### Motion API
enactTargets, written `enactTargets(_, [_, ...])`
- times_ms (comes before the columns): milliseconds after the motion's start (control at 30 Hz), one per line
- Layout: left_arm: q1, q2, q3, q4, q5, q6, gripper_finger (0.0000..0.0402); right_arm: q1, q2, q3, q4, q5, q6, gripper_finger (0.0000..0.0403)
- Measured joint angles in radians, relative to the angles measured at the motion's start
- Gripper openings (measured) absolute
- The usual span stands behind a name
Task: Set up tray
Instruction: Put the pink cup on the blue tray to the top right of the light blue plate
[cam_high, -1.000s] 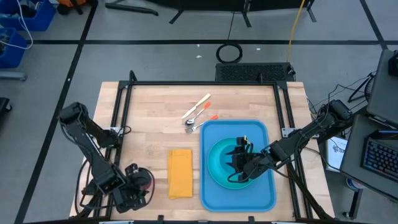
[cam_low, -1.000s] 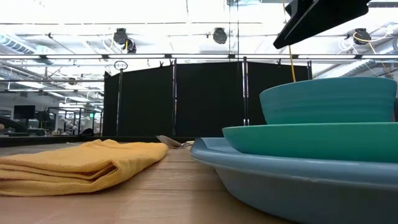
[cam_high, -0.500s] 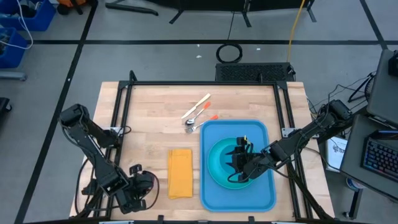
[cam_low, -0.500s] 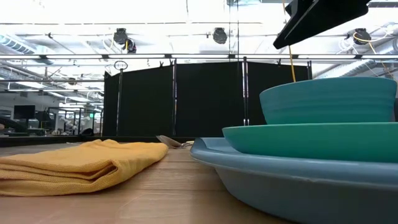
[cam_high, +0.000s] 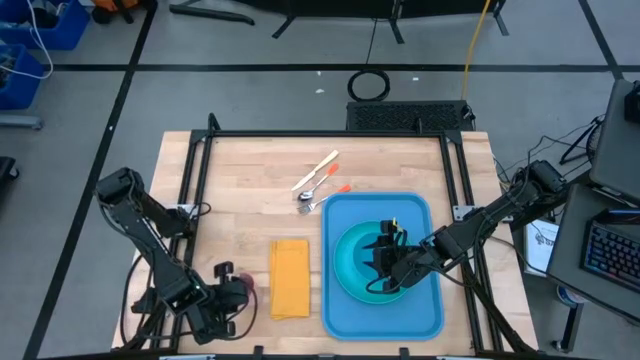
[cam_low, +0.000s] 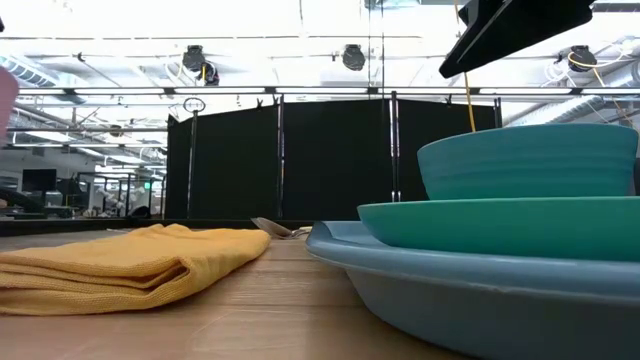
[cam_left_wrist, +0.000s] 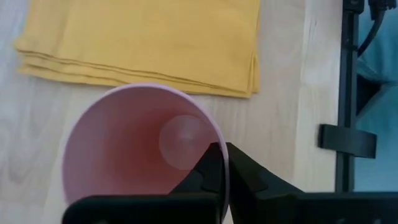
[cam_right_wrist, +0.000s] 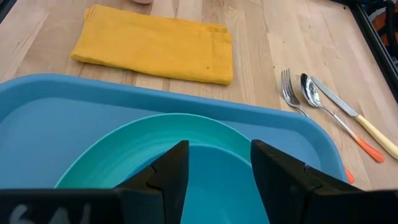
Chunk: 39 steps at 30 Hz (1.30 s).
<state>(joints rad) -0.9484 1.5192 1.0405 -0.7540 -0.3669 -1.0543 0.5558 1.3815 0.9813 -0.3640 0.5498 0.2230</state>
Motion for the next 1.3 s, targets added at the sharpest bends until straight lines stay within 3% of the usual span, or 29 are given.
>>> enactTargets(567, [0.169, -0.028, 0.012, -0.008, -0.01, 0.288, 0.0002, 0.0, 0.0, 0.0, 0.001, 0.004, -0.008, 0.0165])
enactTargets(933, [0.303, -0.029, 0.172, -0.089, -0.031, 0.593, 0.0002, 0.0, 0.0, 0.0, 0.001, 0.004, -0.008, 0.0165])
enactTargets(1300, [0.506, -0.029, 0.194, -0.054, 0.001, 0.888, 0.0001, 0.0, 0.0, 0.0, 0.001, 0.004, -0.008, 0.0165])
